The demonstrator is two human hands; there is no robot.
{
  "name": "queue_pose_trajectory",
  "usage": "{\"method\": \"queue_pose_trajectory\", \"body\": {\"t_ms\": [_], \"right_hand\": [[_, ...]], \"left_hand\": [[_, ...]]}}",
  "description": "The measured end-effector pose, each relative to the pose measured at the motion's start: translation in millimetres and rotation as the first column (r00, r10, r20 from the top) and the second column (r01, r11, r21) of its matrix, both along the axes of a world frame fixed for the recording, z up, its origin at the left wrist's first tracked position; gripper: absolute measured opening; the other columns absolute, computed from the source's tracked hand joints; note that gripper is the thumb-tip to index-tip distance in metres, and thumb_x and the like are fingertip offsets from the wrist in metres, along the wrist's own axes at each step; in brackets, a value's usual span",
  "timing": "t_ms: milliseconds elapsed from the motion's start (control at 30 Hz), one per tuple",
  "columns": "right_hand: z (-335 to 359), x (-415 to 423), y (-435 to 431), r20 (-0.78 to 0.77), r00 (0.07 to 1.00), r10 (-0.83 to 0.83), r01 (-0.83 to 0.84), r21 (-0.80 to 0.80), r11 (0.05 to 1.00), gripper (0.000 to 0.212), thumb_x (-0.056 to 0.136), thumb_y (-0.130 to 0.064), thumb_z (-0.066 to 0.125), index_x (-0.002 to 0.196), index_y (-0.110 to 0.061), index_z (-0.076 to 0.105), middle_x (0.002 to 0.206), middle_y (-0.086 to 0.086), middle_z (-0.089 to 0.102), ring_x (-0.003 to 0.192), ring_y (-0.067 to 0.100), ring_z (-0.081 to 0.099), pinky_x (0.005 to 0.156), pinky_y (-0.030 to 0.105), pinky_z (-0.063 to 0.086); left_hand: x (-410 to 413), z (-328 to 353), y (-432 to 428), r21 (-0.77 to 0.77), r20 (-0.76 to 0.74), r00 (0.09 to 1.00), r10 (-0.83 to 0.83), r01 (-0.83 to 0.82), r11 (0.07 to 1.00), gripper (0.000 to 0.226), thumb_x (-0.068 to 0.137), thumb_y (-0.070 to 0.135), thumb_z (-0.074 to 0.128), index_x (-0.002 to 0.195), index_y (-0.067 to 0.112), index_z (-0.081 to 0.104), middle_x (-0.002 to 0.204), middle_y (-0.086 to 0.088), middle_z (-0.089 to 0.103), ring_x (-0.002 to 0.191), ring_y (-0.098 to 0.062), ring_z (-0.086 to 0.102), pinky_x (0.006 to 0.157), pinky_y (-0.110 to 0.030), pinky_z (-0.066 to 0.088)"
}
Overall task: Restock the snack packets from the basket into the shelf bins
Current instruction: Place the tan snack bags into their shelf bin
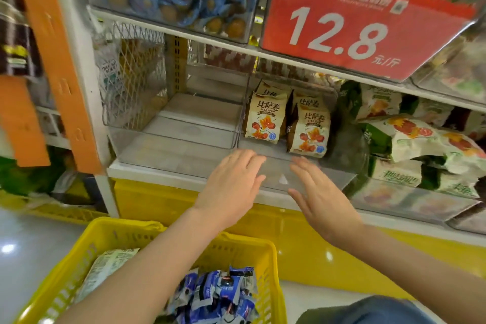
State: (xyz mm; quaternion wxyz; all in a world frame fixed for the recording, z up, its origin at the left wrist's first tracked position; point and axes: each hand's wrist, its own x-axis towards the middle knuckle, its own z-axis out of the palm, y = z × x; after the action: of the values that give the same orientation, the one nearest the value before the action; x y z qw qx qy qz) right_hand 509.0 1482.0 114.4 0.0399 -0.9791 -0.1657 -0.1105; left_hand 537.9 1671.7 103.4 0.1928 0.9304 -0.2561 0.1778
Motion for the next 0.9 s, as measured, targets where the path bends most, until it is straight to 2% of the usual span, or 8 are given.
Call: {"method": "queue_pose_trajectory", "body": {"t_ms": [133,233,333,433,533,633,767,900], "right_hand": [[-6.6,-33.1,35.4,0.014,0.993,0.117,-0.117,0.057,0.991,0.033,0.096,-0.030,0.047,0.125,-0.015,0.054,0.119,0.003,0.057,0.110,0.020,0.055,0.094,0.029,0.041],[-23.6,-43.2,70.8,0.045,0.968,0.247,-0.249,0.045,0.967,0.025,0.088,-0.028,0.054,0.106,-0.013,0.063,0.096,0.002,0.063,0.086,0.019,0.064,0.078,0.025,0.048],[-55.6,-42.4,114.3,-0.139,0.940,0.313,-0.300,0.105,0.948,0.030,0.098,-0.030,0.043,0.121,-0.013,0.054,0.112,0.003,0.056,0.102,0.019,0.055,0.086,0.028,0.043],[-100.9,-37.1,158.3,-0.308,0.906,0.292,-0.276,0.095,0.957,0.038,0.101,-0.035,0.031,0.134,-0.017,0.039,0.128,0.001,0.045,0.115,0.017,0.045,0.093,0.027,0.038],[-142.2,-35.9,200.5,-0.516,0.827,0.221,-0.160,0.162,0.974,0.043,0.101,-0.033,0.033,0.140,-0.013,0.033,0.139,0.005,0.040,0.121,0.019,0.045,0.097,0.030,0.038],[-177.9,-37.5,235.6,-0.679,0.711,0.184,-0.002,0.260,0.965,0.052,0.101,-0.033,0.036,0.144,-0.007,0.024,0.147,0.011,0.033,0.131,0.023,0.038,0.105,0.029,0.031],[-206.3,-33.9,274.3,-0.822,0.560,0.104,0.379,0.366,0.850,0.058,0.098,-0.032,0.045,0.142,0.000,0.022,0.141,0.015,0.043,0.126,0.025,0.044,0.099,0.030,0.037],[-227.1,-23.4,300.7,-0.857,0.516,-0.012,0.656,0.386,0.648,0.056,0.092,-0.037,0.055,0.130,0.002,0.042,0.129,0.017,0.054,0.115,0.030,0.053,0.097,0.041,0.045]], "left_hand": [[-49.8,-11.1,49.3,-0.053,0.073,0.993,0.097,-0.093,0.994,0.034,0.094,0.031,0.033,0.112,0.017,0.058,0.103,0.004,0.060,0.095,-0.013,0.057,0.083,-0.023,0.035],[-72.3,-41.1,99.6,-0.098,0.033,0.969,0.243,-0.239,0.966,0.027,0.093,0.027,0.039,0.101,0.015,0.062,0.094,0.001,0.062,0.087,-0.017,0.058,0.077,-0.029,0.039],[-86.3,-79.7,154.5,-0.034,-0.146,0.886,0.441,-0.450,0.892,0.017,0.095,0.019,0.048,0.104,0.012,0.061,0.099,-0.004,0.060,0.093,-0.025,0.054,0.079,-0.036,0.038],[-102.0,-119.4,207.2,0.072,-0.306,0.714,0.630,-0.642,0.763,0.021,0.094,0.017,0.048,0.109,0.007,0.059,0.103,-0.013,0.059,0.095,-0.034,0.054,0.080,-0.044,0.039],[-120.2,-158.4,249.2,0.169,-0.452,0.537,0.712,-0.733,0.659,0.032,0.095,0.018,0.046,0.121,0.001,0.053,0.116,-0.019,0.056,0.104,-0.039,0.053,0.085,-0.046,0.039],[-135.6,-186.2,272.0,0.135,-0.626,0.442,0.642,-0.750,0.647,0.033,0.099,0.028,0.032,0.119,0.008,0.049,0.112,-0.016,0.058,0.104,-0.035,0.055,0.082,-0.040,0.041],[-146.5,-205.5,278.4,-0.019,-0.721,0.463,0.516,-0.757,0.653,0.024,0.100,0.034,0.027,0.090,0.014,0.037,0.072,-0.008,0.054,0.075,-0.033,0.057,0.064,-0.035,0.039],[-149.0,-212.9,276.3,-0.084,-0.675,0.506,0.537,-0.775,0.626,0.030,0.098,0.037,0.025,0.086,0.013,0.036,0.064,-0.005,0.050,0.059,-0.023,0.051,0.055,-0.033,0.035]]}}
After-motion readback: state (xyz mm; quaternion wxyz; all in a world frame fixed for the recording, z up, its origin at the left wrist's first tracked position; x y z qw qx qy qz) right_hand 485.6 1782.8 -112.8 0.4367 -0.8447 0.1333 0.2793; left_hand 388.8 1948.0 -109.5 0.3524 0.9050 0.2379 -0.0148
